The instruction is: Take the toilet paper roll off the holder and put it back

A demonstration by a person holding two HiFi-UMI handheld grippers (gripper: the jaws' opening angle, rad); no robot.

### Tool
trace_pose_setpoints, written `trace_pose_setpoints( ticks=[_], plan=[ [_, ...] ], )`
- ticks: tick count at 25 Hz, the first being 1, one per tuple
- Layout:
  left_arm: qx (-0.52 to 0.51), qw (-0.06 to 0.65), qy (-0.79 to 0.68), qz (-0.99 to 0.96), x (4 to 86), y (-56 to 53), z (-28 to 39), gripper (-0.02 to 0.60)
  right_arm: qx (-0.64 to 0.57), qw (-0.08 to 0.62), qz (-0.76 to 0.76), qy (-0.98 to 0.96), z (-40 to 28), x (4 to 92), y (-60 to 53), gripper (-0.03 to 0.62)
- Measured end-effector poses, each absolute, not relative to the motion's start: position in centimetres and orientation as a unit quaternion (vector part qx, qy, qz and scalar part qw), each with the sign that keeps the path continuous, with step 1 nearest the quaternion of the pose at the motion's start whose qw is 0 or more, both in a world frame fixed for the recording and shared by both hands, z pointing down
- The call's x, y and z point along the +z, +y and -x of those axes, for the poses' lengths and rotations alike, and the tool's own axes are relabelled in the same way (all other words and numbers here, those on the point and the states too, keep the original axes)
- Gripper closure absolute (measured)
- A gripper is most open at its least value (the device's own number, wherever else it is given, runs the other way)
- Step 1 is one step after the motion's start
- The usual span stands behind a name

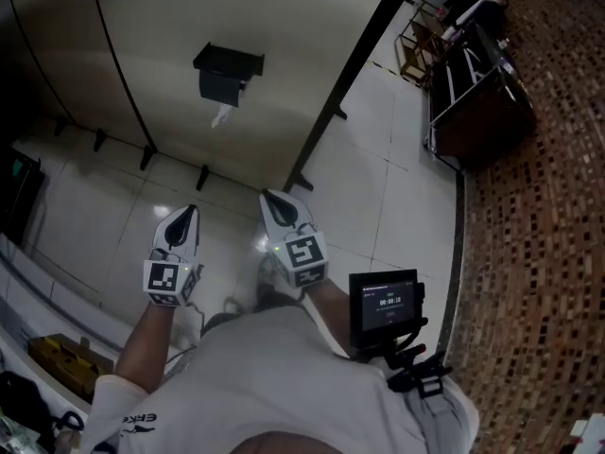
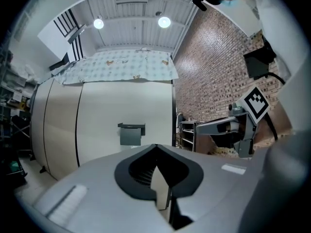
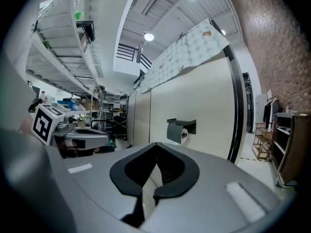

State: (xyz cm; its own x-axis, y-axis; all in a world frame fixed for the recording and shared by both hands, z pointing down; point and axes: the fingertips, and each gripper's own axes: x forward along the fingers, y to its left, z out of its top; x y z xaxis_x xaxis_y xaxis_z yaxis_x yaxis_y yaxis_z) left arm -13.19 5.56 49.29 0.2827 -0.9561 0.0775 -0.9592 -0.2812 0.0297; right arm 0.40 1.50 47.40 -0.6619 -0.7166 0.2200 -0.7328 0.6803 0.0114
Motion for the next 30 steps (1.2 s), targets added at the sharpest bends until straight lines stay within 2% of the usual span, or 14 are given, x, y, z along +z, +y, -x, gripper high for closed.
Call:
trace_pose_setpoints(
  ticks=[17,30],
  plan=[
    [0.027,0.017,-0.618,-0.786,47.5,8.4,7.6,0.58,0.047,0.079,-0.38,-0.92,-5.9,46.5,4.5,0.58],
    [0.033,0.02,-0.621,-0.783,48.1,9.0,5.4,0.578,0.063,0.085,-0.387,-0.916,-8.3,48.0,5.5,0.582]
  ],
)
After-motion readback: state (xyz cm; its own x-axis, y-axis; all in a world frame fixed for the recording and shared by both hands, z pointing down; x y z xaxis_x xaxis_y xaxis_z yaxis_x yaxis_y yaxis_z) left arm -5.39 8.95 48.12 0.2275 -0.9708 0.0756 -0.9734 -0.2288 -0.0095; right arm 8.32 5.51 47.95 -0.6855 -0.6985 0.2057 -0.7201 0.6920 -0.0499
